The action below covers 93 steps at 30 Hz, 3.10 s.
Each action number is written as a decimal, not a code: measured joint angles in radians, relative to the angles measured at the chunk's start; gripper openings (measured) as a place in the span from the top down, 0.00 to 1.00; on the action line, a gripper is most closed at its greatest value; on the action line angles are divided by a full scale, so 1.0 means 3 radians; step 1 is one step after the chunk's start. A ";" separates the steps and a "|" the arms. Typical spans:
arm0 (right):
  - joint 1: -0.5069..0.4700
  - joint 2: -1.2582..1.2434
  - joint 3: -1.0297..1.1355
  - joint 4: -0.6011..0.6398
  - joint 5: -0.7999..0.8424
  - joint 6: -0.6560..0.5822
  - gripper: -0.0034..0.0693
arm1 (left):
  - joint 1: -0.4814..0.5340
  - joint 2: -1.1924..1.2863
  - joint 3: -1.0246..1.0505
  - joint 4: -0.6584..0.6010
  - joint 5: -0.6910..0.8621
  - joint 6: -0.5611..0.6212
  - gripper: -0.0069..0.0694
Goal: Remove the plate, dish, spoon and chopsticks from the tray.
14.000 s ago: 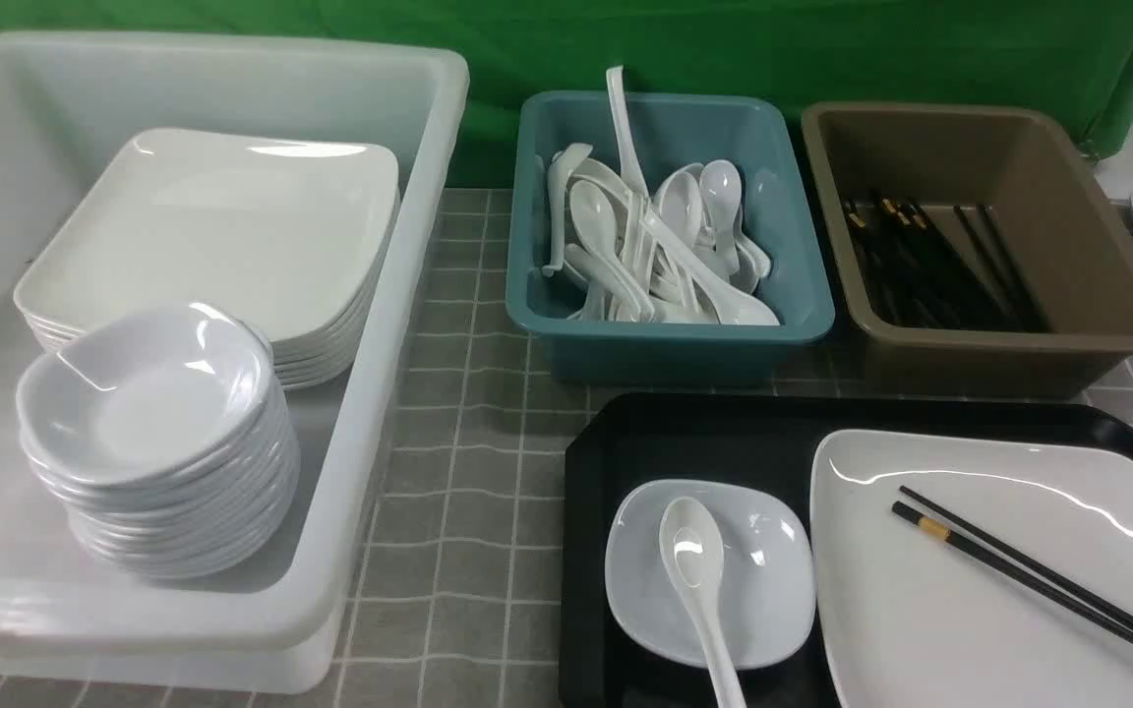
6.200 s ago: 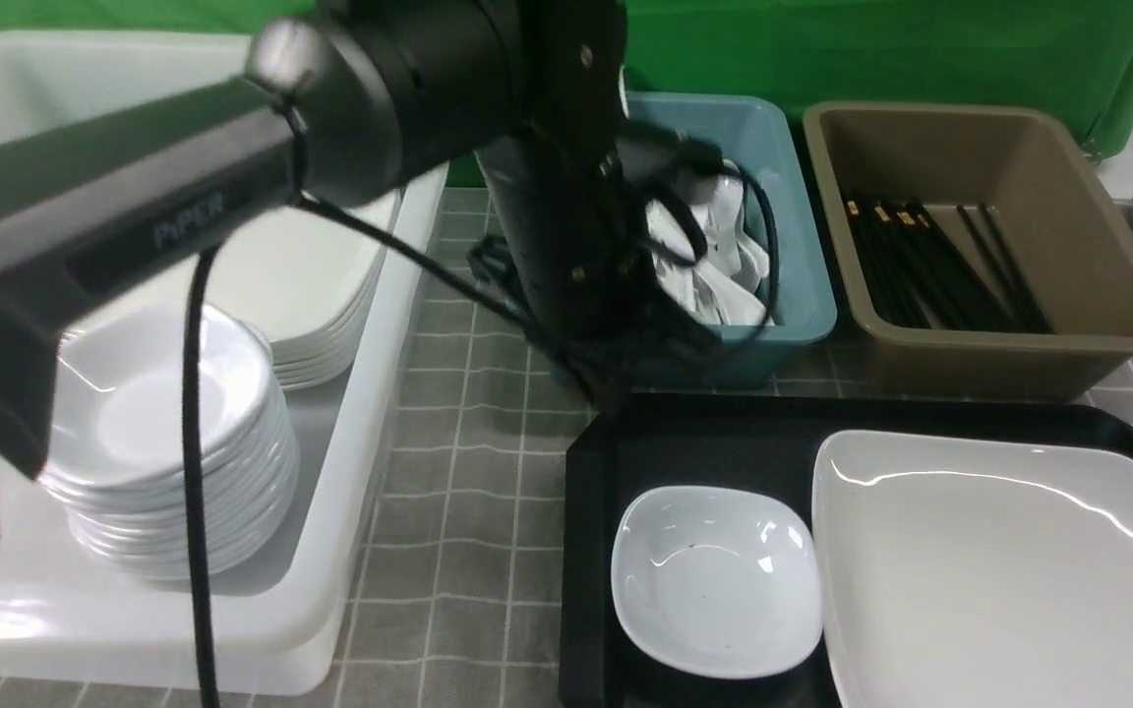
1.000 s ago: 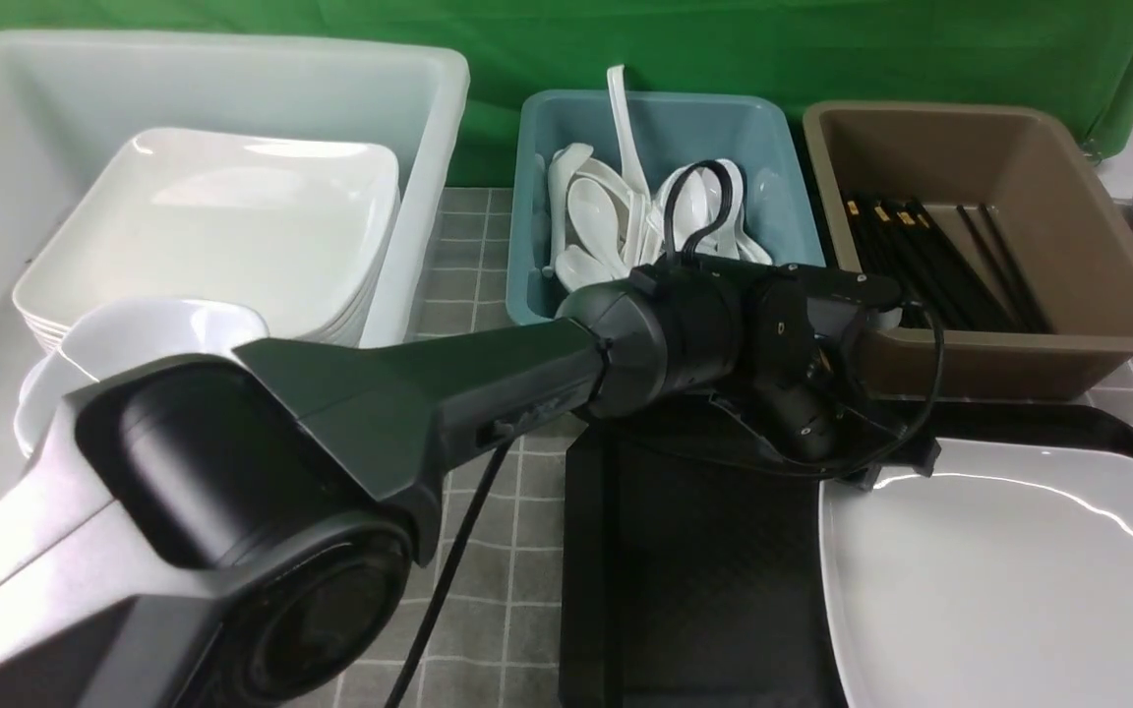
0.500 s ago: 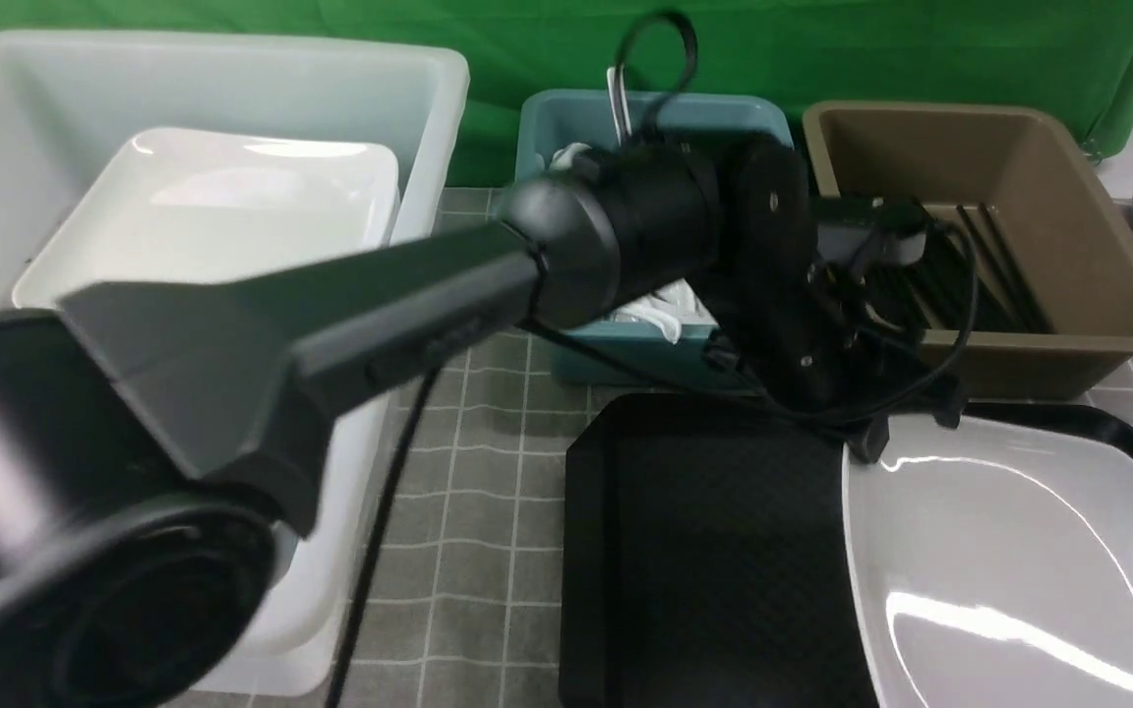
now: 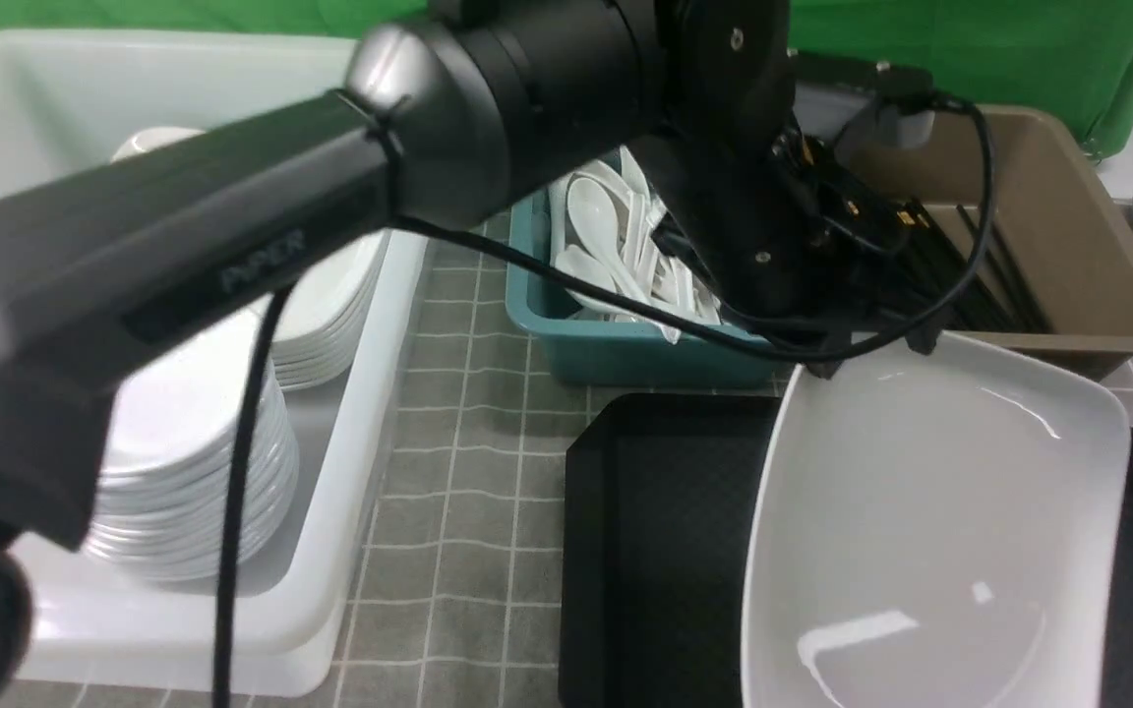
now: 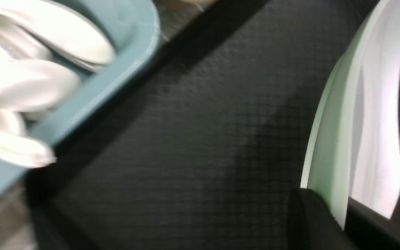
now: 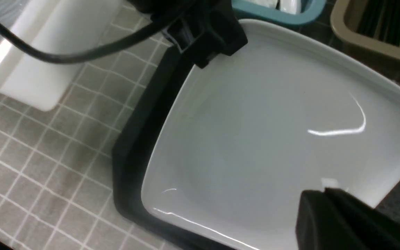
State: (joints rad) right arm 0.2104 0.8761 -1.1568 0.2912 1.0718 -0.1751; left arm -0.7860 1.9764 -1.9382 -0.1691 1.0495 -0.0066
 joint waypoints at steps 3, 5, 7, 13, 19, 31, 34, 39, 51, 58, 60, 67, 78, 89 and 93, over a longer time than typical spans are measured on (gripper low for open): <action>0.0000 0.0000 -0.0085 0.0046 0.0015 0.0000 0.89 | 0.0024 -0.0136 0.0003 0.0045 0.0028 -0.0010 0.87; 0.0000 0.0000 -0.0125 0.0067 0.0016 -0.0003 0.89 | 0.0067 -0.0280 0.0003 0.0103 0.0036 -0.0010 0.87; 0.0000 0.0000 -0.0148 0.0115 0.0016 -0.0003 0.89 | 0.0158 -0.0416 0.0003 0.0086 0.0044 -0.0028 0.87; 0.0000 0.0055 -0.0159 0.0777 -0.0076 -0.0470 0.89 | 0.0748 -0.0841 0.0003 -0.0283 0.0024 -0.0015 0.87; 0.0044 0.0351 -0.0246 0.1132 -0.0409 -0.0868 0.89 | 0.1883 -0.1176 0.0003 -0.0965 -0.0006 0.0188 0.87; 0.1444 0.1345 -0.0992 0.0238 -0.1156 -0.0480 0.91 | 0.3834 -0.1252 0.1245 -0.2237 -0.0849 0.0713 0.87; 0.1684 0.1661 -0.1185 0.0001 -0.1336 -0.0320 0.91 | 0.3874 -0.1240 0.1543 -0.2369 -0.1254 0.0820 0.87; 0.1892 0.2126 -0.1648 -0.0085 -0.1611 -0.0243 0.91 | 0.3878 -0.1164 0.1924 -0.2477 -0.1886 0.0815 0.87; 0.2003 0.2377 -0.1945 -0.0097 -0.1626 -0.0169 0.91 | 0.3761 -0.0717 0.2034 -0.2326 -0.1907 0.0976 0.87; 0.2003 0.2405 -0.1945 -0.0097 -0.1622 -0.0167 0.90 | 0.3761 -0.0690 0.2031 -0.1569 -0.1879 0.0564 0.78; 0.2003 0.2411 -0.1945 -0.0097 -0.1626 -0.0167 0.90 | 0.3761 -0.0690 0.2031 -0.1333 -0.1867 0.0435 0.72; 0.2003 0.2417 -0.1948 -0.0272 -0.1618 -0.0160 0.90 | 0.3761 -0.0690 0.2031 -0.0570 -0.1754 -0.0157 0.37; 0.1449 0.2306 -0.2061 -0.0419 -0.0901 0.0173 0.88 | 0.3706 -0.1255 0.1900 -0.0525 -0.1417 0.0088 0.54; 0.1296 0.1808 -0.2113 -0.1517 -0.0066 0.0535 0.89 | 0.3432 -0.1985 0.1893 -0.1160 -0.1021 0.0992 0.91; 0.1272 0.1383 -0.2113 -0.1864 0.0077 0.0726 0.90 | 0.2909 -0.2281 0.1893 -0.1024 -0.0997 0.1175 0.91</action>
State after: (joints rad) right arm 0.5919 1.2910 -1.7908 -0.2681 1.0949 0.0427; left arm 0.0867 1.2920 -1.3702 -0.4762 0.7505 0.3457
